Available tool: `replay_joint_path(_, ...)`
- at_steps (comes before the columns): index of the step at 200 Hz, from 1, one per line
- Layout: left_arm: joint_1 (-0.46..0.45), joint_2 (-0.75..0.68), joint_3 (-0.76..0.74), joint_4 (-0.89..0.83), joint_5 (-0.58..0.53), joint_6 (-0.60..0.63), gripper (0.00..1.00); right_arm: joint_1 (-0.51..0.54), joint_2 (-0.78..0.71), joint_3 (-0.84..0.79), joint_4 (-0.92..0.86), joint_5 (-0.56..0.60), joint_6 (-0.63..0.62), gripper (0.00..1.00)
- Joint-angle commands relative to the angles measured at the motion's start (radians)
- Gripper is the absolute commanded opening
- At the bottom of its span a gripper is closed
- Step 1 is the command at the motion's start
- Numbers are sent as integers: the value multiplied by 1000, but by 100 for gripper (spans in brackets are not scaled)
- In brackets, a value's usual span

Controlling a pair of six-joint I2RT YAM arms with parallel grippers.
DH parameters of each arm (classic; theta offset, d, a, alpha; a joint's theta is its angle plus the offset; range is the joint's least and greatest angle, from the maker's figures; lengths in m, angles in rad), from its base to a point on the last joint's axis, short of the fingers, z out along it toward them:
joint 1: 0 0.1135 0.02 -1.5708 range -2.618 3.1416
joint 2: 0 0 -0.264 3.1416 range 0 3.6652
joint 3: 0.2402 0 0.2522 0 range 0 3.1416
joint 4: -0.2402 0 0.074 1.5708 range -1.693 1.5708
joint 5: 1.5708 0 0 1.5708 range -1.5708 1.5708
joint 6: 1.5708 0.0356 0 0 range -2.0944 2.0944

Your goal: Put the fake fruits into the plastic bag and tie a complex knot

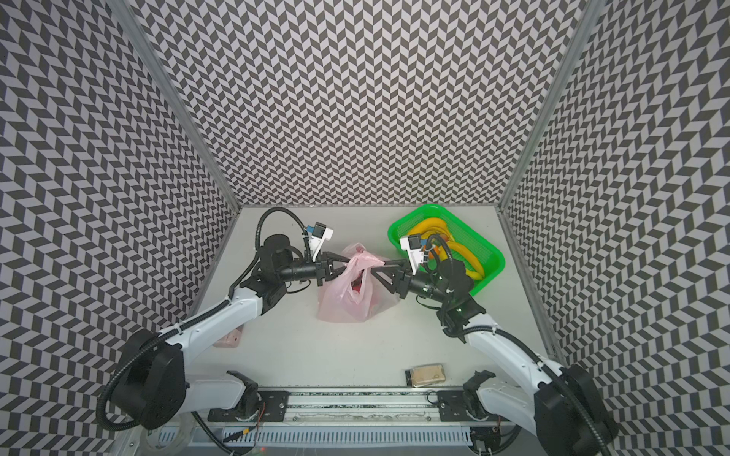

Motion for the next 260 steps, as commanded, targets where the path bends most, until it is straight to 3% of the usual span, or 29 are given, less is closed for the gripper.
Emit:
replay_joint_path(1, -5, 7, 35, -5, 15, 21, 0, 4, 5, 33, 44, 30, -23, 42)
replay_joint_path(81, -5, 5, 35, -16, 7, 27, 0, 4, -15, 39, -8, 58, -66, 27)
replay_joint_path(117, -5, 5, 35, -17, 3, 27, 0, 5, -25, 45, -34, 69, -88, 15)
replay_joint_path(223, -6, 9, 37, -27, -2, 31, 0, 3, -68, 44, -87, 103, -131, 16)
replay_joint_path(251, -6, 6, 38, -36, -1, 39, 0, 4, -69, 46, -88, 107, -130, 0)
replay_joint_path(260, -5, 4, 38, -41, -5, 43, 0, 3, -73, 48, -97, 113, -133, 0)
